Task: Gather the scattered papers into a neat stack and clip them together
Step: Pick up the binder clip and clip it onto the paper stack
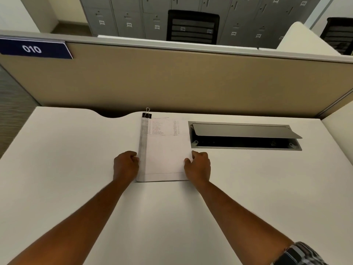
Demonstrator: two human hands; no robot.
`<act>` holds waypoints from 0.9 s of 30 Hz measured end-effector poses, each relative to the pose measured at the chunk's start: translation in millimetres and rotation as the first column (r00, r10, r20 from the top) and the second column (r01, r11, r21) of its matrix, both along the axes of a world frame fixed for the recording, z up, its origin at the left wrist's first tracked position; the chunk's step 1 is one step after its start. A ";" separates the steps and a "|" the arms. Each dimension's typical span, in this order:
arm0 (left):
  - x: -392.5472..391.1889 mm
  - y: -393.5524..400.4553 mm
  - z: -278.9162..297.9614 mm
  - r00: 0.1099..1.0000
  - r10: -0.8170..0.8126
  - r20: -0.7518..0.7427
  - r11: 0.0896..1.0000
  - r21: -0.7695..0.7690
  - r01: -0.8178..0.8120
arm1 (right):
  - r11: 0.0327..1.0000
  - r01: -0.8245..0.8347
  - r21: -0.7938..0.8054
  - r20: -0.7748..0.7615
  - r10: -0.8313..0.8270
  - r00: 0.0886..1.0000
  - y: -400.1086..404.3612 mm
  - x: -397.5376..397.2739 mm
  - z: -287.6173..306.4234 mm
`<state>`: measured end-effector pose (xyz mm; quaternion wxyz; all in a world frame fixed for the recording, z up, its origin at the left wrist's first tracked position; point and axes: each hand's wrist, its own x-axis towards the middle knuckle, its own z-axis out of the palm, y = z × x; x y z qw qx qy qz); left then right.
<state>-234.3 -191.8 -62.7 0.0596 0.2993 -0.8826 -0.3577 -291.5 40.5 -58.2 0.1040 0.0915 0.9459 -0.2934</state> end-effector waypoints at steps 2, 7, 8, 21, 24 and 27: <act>0.2 2.2 0.1 1.000 -0.015 -0.010 1.000 -0.016 0.015 | 1.000 -0.014 -0.020 0.002 0.014 1.000 -3.9 0.0 1.4; -5.9 -0.6 2.2 1.000 0.012 0.015 1.000 -0.011 -0.012 | 0.997 0.008 -0.071 0.013 -0.007 1.000 -6.4 -2.9 4.4; -7.9 -1.1 2.8 1.000 0.014 0.018 1.000 -0.010 -0.014 | 0.998 0.003 -0.066 0.011 -0.002 1.000 -5.7 -3.6 3.8; -21.3 -4.2 3.6 0.998 0.061 0.035 0.998 0.033 -0.062 | 0.999 0.025 -0.023 -0.014 -0.025 1.000 -8.0 -11.7 -4.7; -21.7 -4.7 2.0 0.997 0.063 0.033 0.997 0.039 -0.064 | 0.999 0.033 -0.036 -0.015 -0.034 0.999 -7.9 -12.2 -8.7; -21.3 -5.1 0.3 0.997 0.074 0.028 0.996 0.039 -0.076 | 0.998 0.028 -0.052 -0.013 -0.029 0.999 -7.4 -13.5 -10.5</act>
